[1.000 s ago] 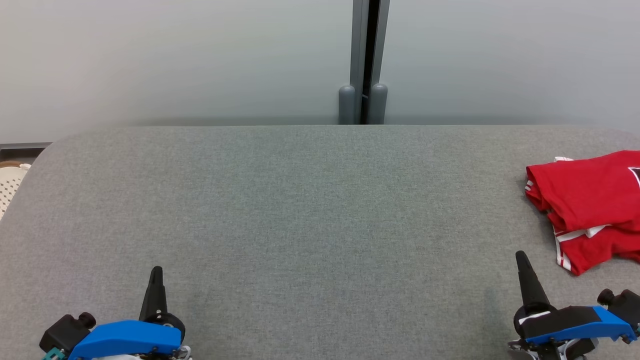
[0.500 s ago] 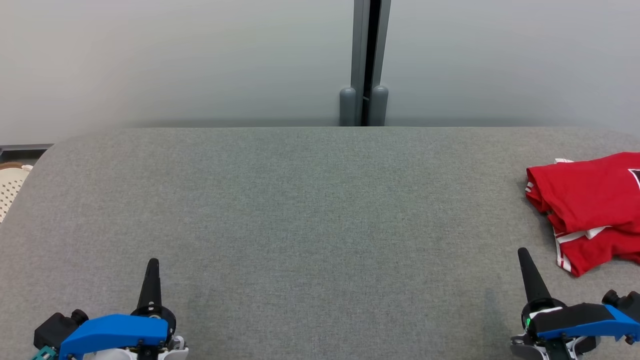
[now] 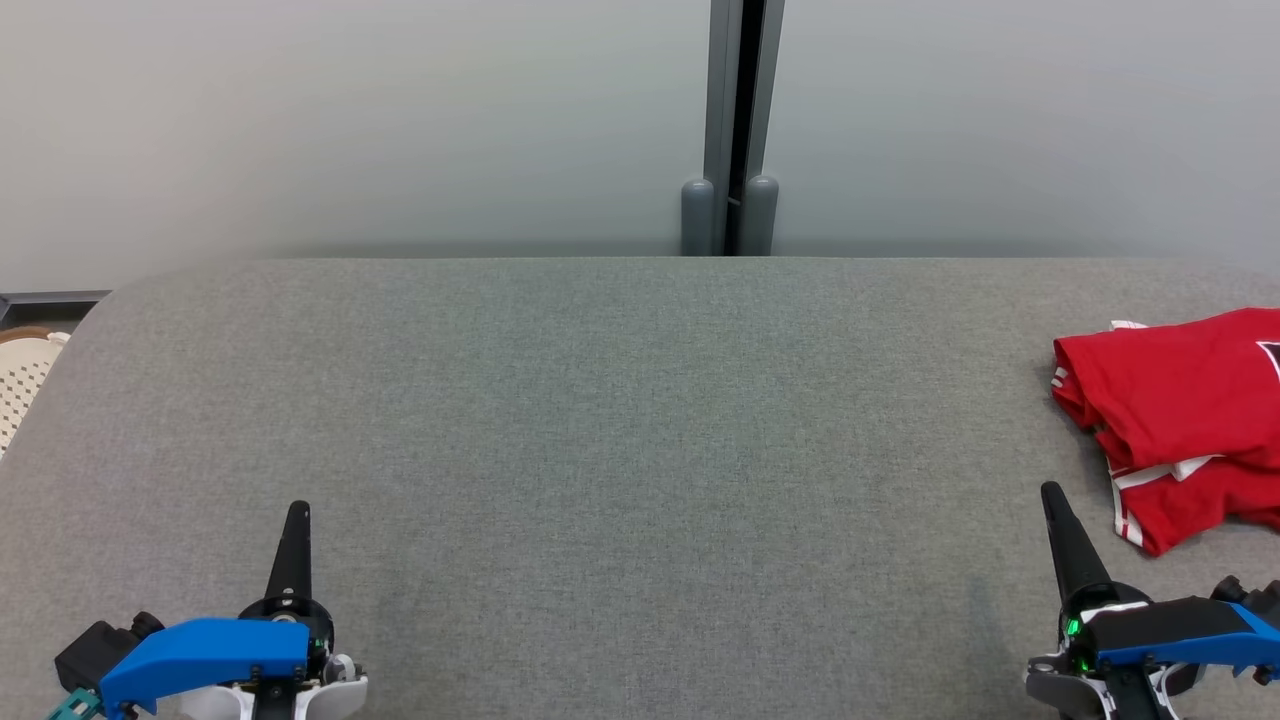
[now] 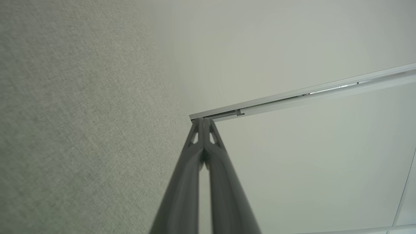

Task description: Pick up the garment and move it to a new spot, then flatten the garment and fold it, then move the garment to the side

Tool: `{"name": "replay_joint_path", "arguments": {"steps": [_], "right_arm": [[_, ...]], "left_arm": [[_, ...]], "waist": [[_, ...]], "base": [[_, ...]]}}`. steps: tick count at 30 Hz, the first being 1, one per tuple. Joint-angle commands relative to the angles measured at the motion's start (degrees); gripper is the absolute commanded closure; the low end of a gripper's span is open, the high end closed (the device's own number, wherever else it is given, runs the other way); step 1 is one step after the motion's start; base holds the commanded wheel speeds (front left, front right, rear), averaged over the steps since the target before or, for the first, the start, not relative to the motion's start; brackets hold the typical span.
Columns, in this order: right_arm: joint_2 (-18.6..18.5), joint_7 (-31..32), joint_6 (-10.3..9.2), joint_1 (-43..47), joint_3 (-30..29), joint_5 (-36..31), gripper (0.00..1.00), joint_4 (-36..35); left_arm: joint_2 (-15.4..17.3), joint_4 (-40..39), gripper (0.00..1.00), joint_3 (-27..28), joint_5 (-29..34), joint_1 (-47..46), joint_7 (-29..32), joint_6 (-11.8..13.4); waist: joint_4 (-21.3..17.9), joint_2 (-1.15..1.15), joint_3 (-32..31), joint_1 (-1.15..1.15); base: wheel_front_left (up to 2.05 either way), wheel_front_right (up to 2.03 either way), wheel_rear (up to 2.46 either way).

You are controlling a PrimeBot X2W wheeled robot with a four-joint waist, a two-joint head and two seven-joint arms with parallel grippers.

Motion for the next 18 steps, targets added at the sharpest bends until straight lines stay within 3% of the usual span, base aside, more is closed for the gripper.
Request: {"name": "replay_joint_path", "arguments": {"steps": [1, 18], "right_arm": [[-0.3, 0.5, 0.02, -0.9, -0.3, 1.6, 1.00, -0.7], [-0.3, 2.8, 0.02, -1.2, -1.0, 11.0, 1.00, -1.6]], "left_arm": [[0.0, -0.5, 1.00, 0.6, -1.4, -1.1, 0.5, -0.5], [-0.1, -0.9, 1.00, 2.2, -9.9, -2.1, 2.8, -1.3]], "waist": [[0.0, 0.00, 0.0, 0.00], [0.2, 0.00, -0.5, 0.00]], "base": [[0.00, 0.00, 0.00], [0.00, 0.00, 0.00]]}}
